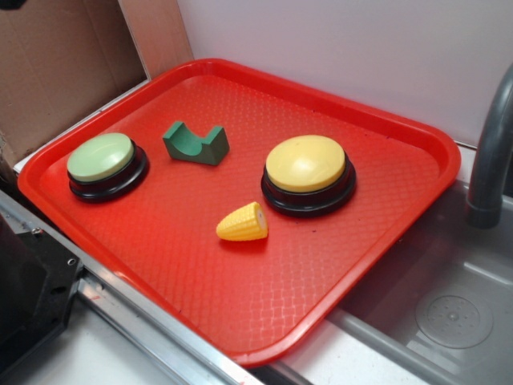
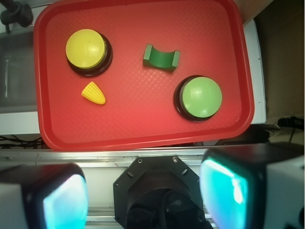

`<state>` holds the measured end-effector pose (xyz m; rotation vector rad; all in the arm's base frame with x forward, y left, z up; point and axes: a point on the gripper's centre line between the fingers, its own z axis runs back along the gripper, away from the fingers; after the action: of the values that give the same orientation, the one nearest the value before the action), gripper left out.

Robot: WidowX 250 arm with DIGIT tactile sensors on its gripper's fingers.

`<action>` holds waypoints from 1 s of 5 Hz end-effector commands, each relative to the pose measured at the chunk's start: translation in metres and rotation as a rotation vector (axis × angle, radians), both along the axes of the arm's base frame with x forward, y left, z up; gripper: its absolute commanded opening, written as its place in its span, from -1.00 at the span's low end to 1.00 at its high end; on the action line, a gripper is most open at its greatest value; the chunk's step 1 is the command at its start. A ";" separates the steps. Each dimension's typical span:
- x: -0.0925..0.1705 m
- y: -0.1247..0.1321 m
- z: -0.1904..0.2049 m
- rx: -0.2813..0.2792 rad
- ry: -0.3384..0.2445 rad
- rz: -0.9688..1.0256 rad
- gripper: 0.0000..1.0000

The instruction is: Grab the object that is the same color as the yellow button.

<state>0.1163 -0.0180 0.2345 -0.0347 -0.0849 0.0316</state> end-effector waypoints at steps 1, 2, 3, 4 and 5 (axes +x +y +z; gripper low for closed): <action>0.000 0.000 0.000 0.000 0.000 0.000 1.00; 0.022 -0.013 -0.023 0.017 -0.007 -0.068 1.00; 0.037 -0.023 -0.048 0.032 -0.029 -0.093 1.00; 0.052 -0.032 -0.082 -0.005 -0.143 -0.130 1.00; 0.070 -0.040 -0.116 -0.016 -0.156 -0.092 1.00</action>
<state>0.1806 -0.0553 0.1077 -0.0494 -0.1917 -0.0671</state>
